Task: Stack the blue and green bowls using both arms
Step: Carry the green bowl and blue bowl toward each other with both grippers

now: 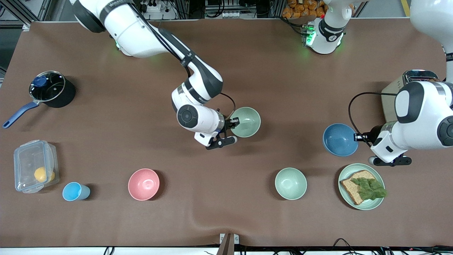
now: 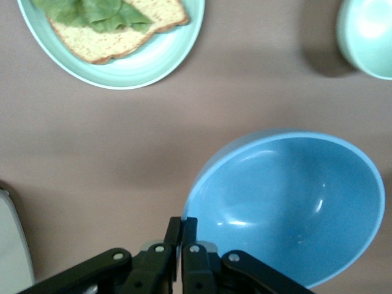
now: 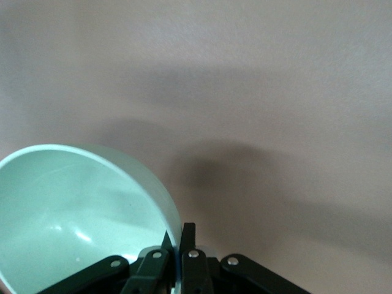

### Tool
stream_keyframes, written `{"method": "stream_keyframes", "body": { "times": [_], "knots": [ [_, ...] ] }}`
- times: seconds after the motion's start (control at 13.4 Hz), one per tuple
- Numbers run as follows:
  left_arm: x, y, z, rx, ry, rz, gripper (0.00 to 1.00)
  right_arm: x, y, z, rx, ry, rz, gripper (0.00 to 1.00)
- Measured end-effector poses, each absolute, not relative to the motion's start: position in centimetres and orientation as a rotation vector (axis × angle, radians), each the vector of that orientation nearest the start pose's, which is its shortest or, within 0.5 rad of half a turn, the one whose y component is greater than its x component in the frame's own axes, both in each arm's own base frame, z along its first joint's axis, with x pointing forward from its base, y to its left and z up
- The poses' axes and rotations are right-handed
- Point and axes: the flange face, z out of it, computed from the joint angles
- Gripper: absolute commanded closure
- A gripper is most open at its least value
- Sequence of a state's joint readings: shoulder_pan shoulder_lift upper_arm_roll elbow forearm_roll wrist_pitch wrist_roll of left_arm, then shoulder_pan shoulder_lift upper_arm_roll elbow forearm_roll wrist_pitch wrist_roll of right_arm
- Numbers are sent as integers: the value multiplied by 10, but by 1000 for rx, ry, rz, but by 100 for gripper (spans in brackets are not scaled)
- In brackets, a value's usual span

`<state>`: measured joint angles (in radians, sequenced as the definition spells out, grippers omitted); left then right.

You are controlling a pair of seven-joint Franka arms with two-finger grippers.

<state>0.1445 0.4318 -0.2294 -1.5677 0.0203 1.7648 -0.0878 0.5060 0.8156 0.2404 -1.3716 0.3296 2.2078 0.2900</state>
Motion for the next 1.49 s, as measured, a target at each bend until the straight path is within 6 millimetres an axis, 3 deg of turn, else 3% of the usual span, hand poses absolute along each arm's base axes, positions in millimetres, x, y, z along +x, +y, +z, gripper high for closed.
{"method": "stream_keyframes", "body": {
  "times": [0.3, 0.37, 0.45, 0.52, 0.67, 0.75, 1.04, 1.34, 1.49],
  "knots": [
    [643, -81, 393, -3179, -69, 415, 100, 559, 490, 222, -2747, -249, 194, 100],
    [639, -93, 393, -3176, -84, 433, 100, 557, 493, 215, -2752, -250, 182, 94],
    [637, -103, 393, -3176, -90, 444, 100, 555, 495, 210, -2756, -251, 179, 73],
    [635, -112, 392, -3178, -102, 453, 100, 554, 496, 207, -2759, -249, 179, 39],
    [633, -124, 390, -3201, -136, 484, 100, 556, 493, 204, -2764, -243, 175, 8],
    [632, -129, 389, -3212, -146, 499, 100, 558, 492, 205, -2766, -237, 171, 0],
    [628, -153, 389, -3236, -177, 529, 100, 571, 481, 212, -2767, -205, 145, 0],
    [619, -199, 387, -3218, -250, 514, 100, 583, 472, 227, -2761, -184, 131, 0],
    [614, -223, 383, -3214, -305, 505, 100, 593, 454, 232, -2771, -160, 169, 0]
  ]
}}
